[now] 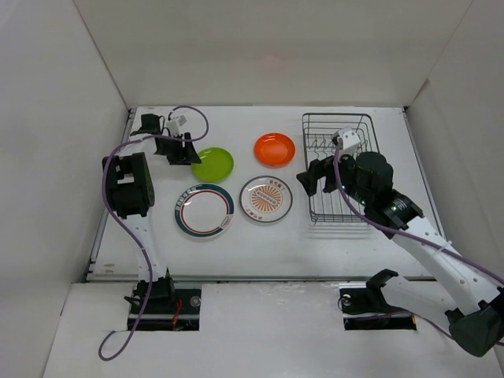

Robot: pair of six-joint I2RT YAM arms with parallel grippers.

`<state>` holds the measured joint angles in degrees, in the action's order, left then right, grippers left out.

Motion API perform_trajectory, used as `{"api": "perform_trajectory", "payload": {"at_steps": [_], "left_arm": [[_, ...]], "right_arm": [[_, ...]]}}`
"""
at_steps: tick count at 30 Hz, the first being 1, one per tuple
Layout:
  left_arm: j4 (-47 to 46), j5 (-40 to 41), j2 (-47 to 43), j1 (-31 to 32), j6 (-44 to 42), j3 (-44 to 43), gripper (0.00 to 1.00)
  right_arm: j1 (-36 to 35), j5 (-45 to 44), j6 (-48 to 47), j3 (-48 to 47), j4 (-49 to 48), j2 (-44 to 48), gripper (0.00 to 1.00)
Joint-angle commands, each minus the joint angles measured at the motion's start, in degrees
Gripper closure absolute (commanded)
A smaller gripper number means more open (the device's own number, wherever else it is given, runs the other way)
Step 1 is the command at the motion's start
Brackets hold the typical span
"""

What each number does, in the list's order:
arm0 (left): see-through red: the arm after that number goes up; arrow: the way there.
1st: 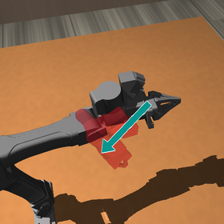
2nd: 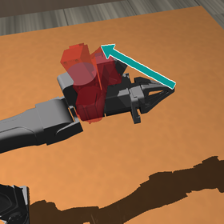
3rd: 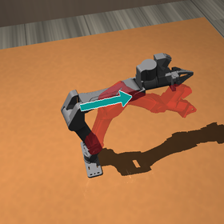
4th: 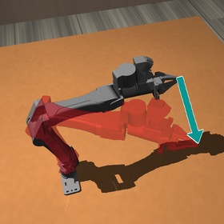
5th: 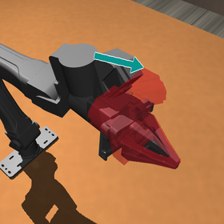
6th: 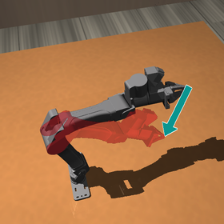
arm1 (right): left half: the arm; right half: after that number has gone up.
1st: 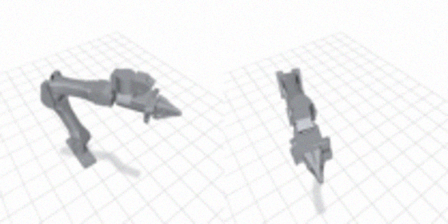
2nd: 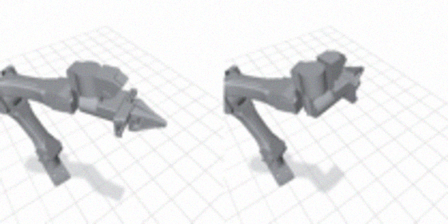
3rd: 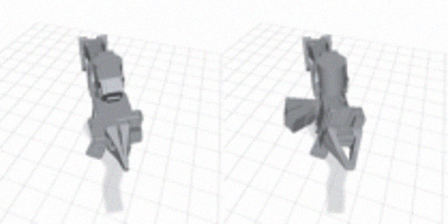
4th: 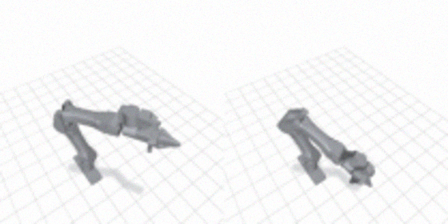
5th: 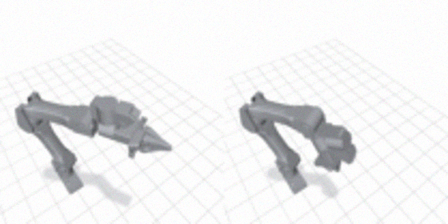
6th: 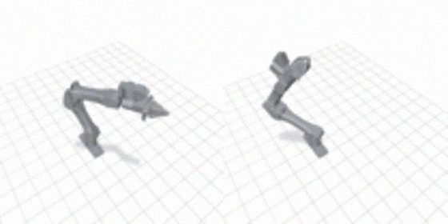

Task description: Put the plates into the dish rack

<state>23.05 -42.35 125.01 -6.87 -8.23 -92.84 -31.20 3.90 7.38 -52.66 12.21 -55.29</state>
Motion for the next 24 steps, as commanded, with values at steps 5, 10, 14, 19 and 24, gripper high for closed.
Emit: {"api": "perform_trajectory", "payload": {"at_steps": [5,10,14,19,24], "left_arm": [[-0.64,2.71,0.41,0.19,0.75,0.11,0.73],[-0.64,4.03,2.16,0.19,1.9,-1.81,0.81],[0.06,4.03,4.44,0.19,3.13,-4.45,1.0],[-1.34,-0.89,1.91,0.19,5.5,-6.73,1.0],[0.67,-9.58,-3.27,0.19,7.53,-15.34,1.0]], "right_arm": [[-0.53,-0.03,0.45,-1.74,-4.03,0.18,0.01],[-0.53,-0.03,0.45,-1.21,-4.03,0.18,0.01],[-0.53,-0.03,0.45,-1.21,-4.03,-0.96,0.01],[-0.53,-1.43,0.45,-0.69,-7.54,-4.91,0.01],[0.17,1.97,2.46,-2.16,-17.55,-12.89,0.01]]}}
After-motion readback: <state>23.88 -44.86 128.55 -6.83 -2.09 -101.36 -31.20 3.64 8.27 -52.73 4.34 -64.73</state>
